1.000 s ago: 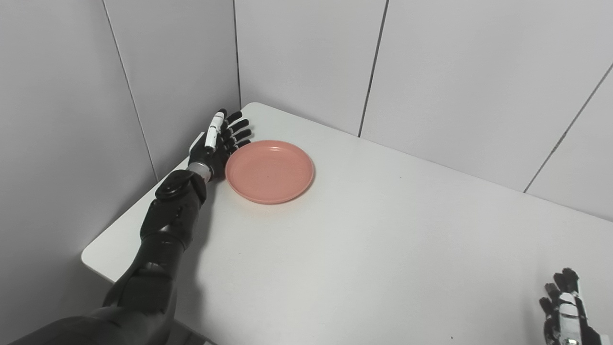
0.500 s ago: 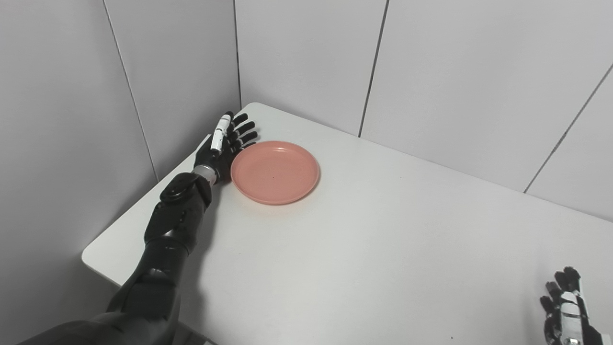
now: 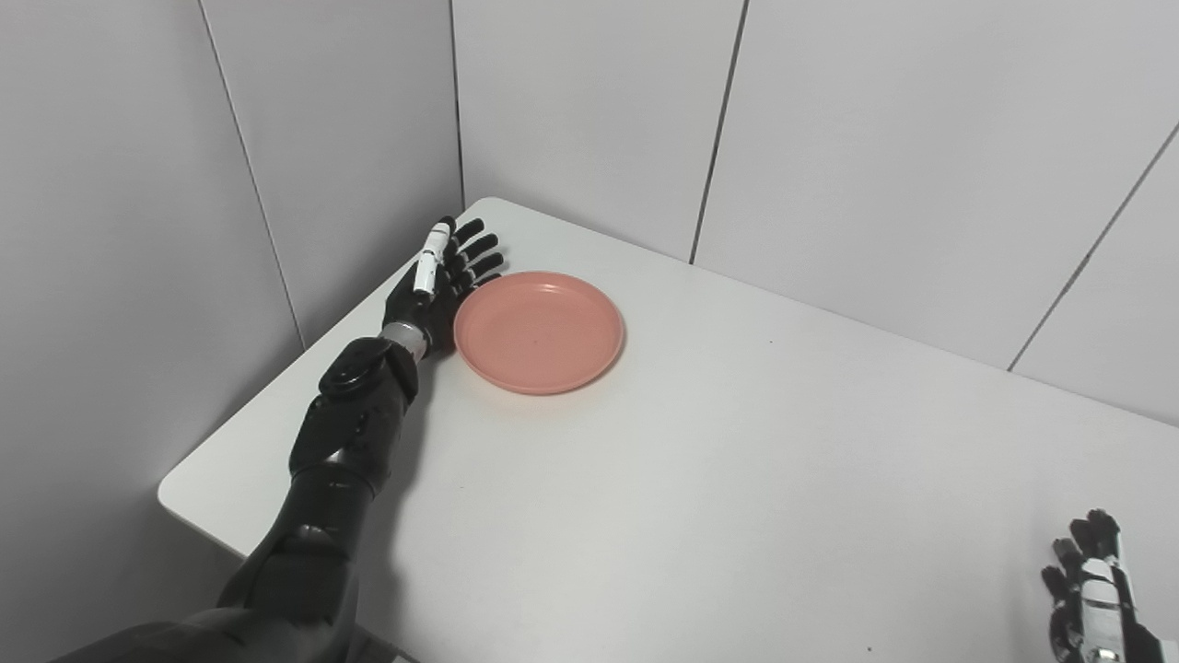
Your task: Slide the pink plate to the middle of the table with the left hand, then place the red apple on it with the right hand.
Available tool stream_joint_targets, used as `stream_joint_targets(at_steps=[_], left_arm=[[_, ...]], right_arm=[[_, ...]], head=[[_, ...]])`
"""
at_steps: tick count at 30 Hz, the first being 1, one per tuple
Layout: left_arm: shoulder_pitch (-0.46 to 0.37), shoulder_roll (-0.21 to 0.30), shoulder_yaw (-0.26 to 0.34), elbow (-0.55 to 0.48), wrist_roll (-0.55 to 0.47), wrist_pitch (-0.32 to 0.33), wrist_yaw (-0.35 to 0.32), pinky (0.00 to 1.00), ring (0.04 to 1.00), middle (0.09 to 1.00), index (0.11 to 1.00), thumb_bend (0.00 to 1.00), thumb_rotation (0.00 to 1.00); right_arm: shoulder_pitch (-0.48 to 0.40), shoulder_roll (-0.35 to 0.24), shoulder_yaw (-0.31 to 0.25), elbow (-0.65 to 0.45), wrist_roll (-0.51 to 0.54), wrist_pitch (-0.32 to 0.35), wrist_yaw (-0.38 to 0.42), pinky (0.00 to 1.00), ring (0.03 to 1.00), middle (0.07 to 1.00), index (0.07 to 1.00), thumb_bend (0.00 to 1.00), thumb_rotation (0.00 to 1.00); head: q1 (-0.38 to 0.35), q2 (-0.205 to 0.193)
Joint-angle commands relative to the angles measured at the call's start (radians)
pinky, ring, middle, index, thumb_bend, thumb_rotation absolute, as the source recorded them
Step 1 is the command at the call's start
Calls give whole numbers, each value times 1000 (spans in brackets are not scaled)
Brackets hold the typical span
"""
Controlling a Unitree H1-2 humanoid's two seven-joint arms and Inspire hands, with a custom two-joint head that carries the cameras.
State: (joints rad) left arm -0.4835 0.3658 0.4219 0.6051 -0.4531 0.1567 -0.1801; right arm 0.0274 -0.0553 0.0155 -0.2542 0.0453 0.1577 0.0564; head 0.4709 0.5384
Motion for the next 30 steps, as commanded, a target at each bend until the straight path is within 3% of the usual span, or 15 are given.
stream_joint_targets(at_steps=[1,30], left_arm=[[-5,-10,-4,-13,-8,16,8,882,878,879,861,312,1000],[-20,-53,-35,-24,-5,34,6,867,872,873,856,306,1000]], right_arm=[[-16,2,-3,-35,-2,-5,-3,1000,1000,1000,1000,0,1000],[-19,13,-6,-3,-13,-44,-3,1000,1000,1000,1000,0,1000]], head=[[-2,2],[-31,12]])
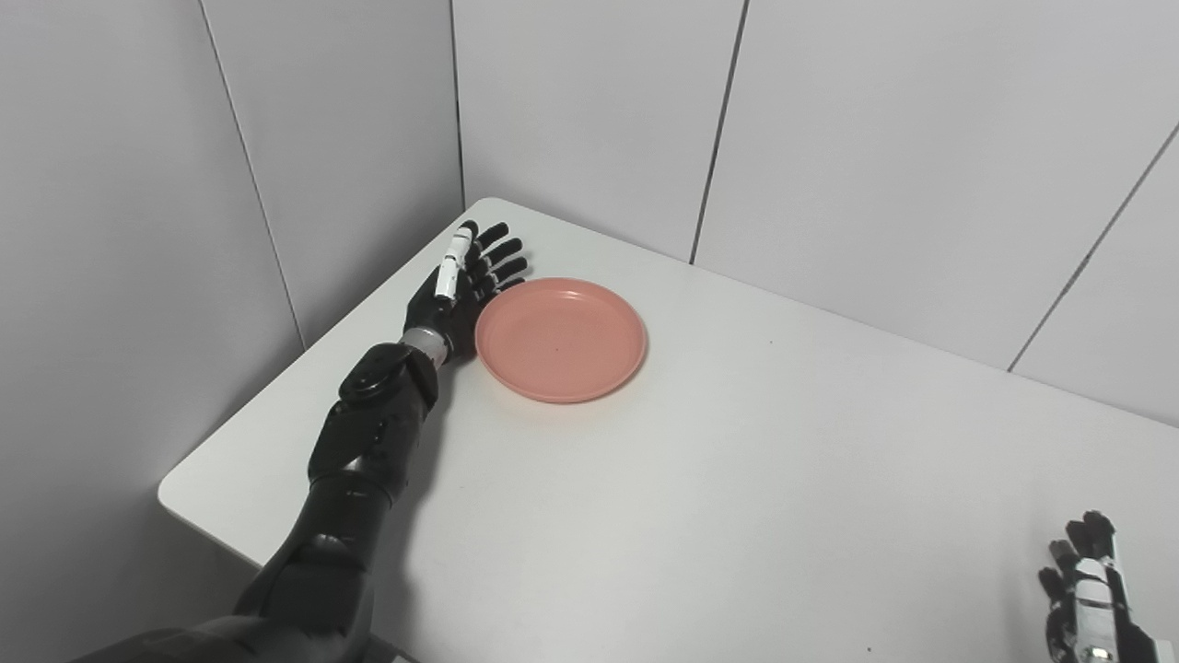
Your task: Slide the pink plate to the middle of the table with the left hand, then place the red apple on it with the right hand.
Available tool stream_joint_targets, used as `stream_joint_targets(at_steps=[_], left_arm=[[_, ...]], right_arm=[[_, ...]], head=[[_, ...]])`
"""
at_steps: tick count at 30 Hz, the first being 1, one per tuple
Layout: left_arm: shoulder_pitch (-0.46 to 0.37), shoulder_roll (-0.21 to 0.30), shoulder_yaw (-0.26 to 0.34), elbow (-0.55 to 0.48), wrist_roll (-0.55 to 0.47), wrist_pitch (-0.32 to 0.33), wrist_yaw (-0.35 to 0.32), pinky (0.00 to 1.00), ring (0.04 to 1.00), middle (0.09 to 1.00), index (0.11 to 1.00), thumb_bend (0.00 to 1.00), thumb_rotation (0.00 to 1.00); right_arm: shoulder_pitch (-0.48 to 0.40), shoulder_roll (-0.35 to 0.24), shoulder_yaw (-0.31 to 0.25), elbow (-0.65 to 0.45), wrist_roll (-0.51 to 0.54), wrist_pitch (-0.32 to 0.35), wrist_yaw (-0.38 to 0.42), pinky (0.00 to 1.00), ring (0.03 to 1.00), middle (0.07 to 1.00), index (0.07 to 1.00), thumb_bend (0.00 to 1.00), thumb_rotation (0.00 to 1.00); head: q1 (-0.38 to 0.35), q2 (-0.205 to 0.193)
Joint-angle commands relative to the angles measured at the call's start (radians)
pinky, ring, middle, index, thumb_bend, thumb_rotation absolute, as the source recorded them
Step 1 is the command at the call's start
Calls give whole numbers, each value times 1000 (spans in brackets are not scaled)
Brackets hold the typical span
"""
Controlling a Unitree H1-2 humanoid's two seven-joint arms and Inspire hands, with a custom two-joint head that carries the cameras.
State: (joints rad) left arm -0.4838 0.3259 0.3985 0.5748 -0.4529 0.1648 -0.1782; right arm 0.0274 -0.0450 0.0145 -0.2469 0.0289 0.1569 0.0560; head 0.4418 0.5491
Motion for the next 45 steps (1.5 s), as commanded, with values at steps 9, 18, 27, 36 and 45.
stream_joint_targets(at_steps=[9,18,27,36,45], left_arm=[[-19,-29,-29,7,4,14,6,872,873,875,858,296,1000],[-3,-52,-49,-44,6,15,10,863,865,865,845,317,1000],[4,-69,-73,-72,8,24,0,869,869,870,852,325,1000],[6,-91,-105,-89,12,35,1,855,867,872,860,322,1000],[-6,-121,-127,-85,9,34,-9,859,862,865,851,329,1000]], right_arm=[[-16,0,-1,-7,-11,-55,-3,1000,1000,1000,1000,0,1000],[-17,2,-1,6,-19,-65,-7,1000,990,989,989,0,1000],[-13,8,-1,10,-26,-69,-13,1000,986,985,986,0,1000],[-12,12,1,16,-26,-76,-19,1000,980,979,978,0,1000],[-12,10,6,16,-28,-88,-20,1000,980,983,982,0,1000]], head=[[-11,10],[-21,15],[-30,22],[-42,31],[-54,41]])
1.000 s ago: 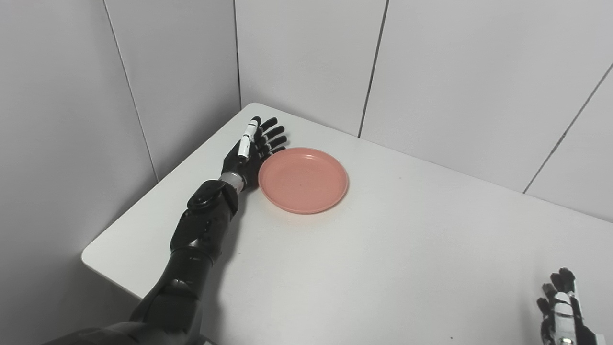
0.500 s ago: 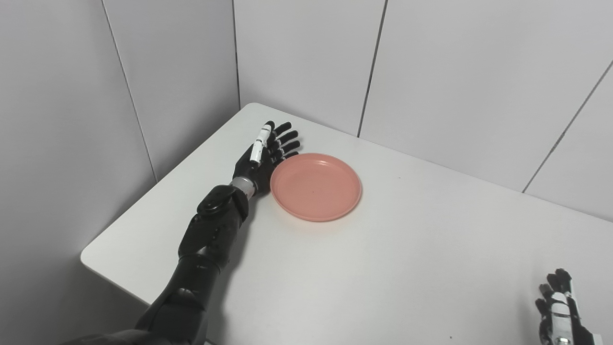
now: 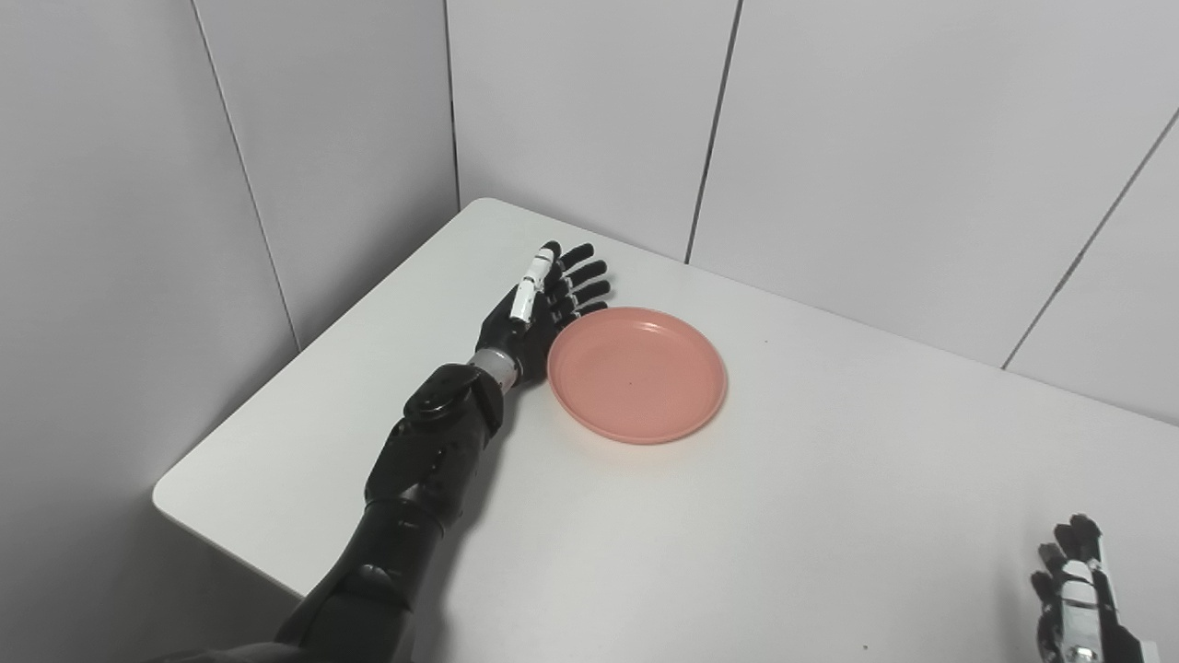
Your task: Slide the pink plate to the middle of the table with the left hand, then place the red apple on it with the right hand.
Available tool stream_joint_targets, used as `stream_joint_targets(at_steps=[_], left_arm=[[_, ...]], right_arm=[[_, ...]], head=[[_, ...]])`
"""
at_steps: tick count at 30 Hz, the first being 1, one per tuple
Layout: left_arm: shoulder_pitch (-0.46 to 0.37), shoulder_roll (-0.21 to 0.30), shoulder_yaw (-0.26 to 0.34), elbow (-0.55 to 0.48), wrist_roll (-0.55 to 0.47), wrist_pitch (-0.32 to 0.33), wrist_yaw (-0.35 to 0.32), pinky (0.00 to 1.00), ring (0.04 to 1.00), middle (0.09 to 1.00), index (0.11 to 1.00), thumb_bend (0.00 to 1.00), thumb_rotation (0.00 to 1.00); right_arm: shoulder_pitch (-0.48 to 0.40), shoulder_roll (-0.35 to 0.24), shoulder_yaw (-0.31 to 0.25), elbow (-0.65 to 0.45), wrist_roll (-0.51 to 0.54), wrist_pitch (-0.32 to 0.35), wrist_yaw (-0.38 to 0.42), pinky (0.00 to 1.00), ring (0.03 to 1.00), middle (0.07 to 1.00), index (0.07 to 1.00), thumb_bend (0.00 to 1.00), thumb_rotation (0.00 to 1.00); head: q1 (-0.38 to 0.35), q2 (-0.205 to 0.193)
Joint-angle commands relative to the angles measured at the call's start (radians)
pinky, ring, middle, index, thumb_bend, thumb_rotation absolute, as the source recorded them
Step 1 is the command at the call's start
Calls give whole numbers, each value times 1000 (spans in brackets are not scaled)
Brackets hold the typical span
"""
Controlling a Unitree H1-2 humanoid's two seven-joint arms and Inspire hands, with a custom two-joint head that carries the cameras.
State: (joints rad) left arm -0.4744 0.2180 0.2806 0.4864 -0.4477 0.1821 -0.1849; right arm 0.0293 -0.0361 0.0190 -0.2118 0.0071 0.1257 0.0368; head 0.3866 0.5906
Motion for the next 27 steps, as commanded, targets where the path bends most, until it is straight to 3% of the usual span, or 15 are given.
stream_joint_targets(at_steps=[1,27], left_arm=[[-16,-20,-11,3,1,19,-1,860,862,864,850,330,1000],[38,-111,-75,-96,26,66,25,833,848,853,836,332,1000]], right_arm=[[-14,1,2,-21,-7,-54,-1,1000,979,983,981,0,1000],[-13,4,7,10,-34,-96,-15,977,958,961,959,32,1000]], head=[[0,1],[-55,43]])
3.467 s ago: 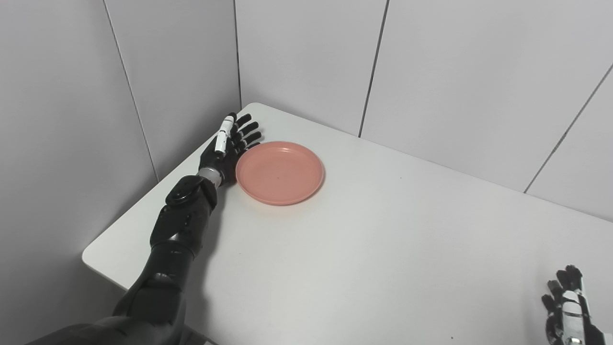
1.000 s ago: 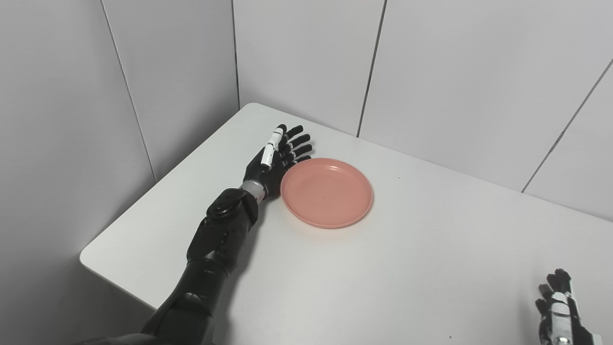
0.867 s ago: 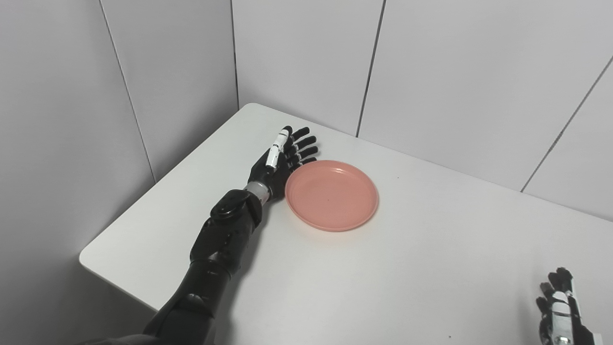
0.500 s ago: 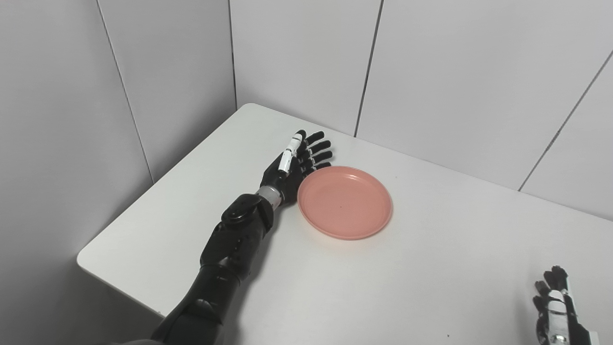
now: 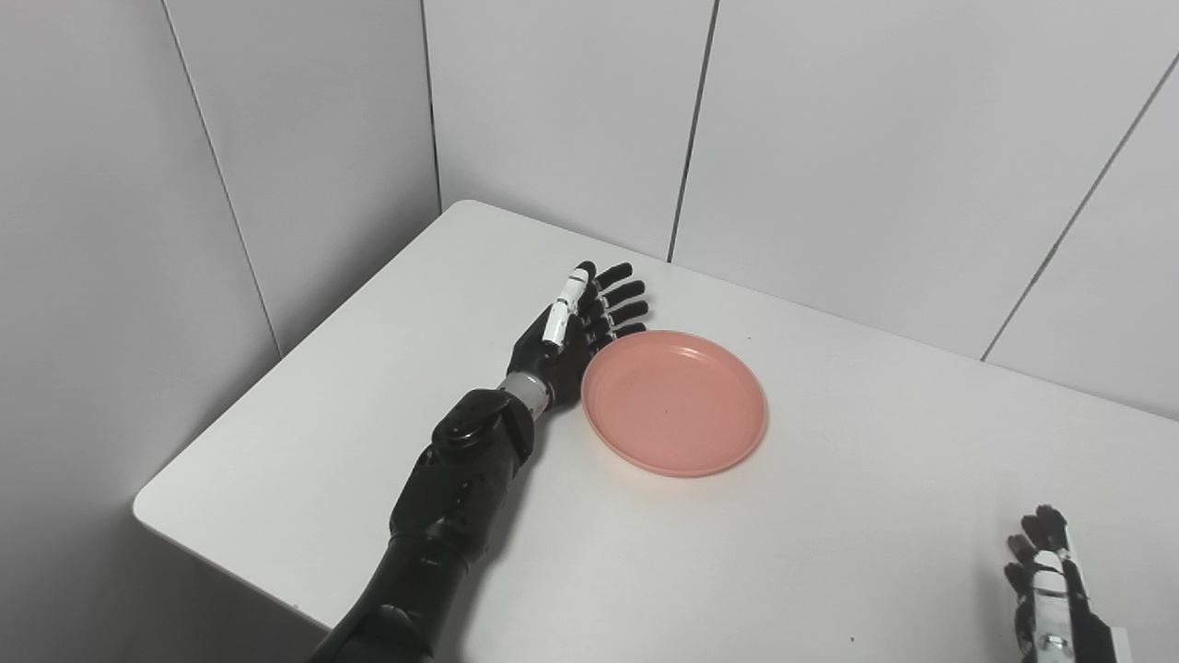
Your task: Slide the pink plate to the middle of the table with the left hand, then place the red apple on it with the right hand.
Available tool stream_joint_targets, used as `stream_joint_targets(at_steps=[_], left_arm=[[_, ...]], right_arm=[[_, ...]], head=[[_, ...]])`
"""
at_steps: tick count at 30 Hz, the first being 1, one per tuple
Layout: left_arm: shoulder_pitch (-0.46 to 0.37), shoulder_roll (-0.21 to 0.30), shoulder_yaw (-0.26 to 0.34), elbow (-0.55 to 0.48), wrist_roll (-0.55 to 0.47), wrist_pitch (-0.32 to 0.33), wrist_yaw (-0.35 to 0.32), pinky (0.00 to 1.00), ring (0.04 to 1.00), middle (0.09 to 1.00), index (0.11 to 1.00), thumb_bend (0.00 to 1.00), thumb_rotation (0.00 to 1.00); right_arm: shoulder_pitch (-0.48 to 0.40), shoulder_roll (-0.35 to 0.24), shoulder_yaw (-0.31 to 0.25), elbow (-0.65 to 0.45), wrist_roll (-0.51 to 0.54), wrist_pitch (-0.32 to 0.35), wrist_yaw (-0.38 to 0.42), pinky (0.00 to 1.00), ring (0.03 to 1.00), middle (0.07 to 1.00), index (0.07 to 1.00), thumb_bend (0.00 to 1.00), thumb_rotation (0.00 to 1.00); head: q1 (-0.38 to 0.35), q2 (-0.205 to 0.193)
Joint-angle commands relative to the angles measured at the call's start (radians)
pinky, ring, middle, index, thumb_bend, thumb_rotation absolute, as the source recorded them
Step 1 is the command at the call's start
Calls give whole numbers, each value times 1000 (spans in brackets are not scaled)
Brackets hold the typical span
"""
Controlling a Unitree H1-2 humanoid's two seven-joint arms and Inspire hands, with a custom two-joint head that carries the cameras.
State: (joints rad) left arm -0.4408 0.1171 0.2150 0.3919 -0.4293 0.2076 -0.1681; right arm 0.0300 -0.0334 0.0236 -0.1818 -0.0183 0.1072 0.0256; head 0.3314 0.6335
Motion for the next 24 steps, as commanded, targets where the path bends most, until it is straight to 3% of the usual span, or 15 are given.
stream_joint_targets(at_steps=[1,17,24], left_arm=[[6,-12,-12,-6,8,44,8,837,850,854,836,334,1000],[36,-20,-53,-84,24,76,5,854,864,866,847,337,1000],[48,-46,-57,-114,33,94,23,861,870,871,852,328,1000]], right_arm=[[-13,0,3,-21,-13,-77,-5,976,960,963,963,42,1000],[-15,7,6,-11,-19,-87,-9,984,954,963,963,114,1000],[-17,18,13,-20,-35,-78,-20,984,960,965,966,94,1000]], head=[[0,0],[-63,25],[-104,38]])
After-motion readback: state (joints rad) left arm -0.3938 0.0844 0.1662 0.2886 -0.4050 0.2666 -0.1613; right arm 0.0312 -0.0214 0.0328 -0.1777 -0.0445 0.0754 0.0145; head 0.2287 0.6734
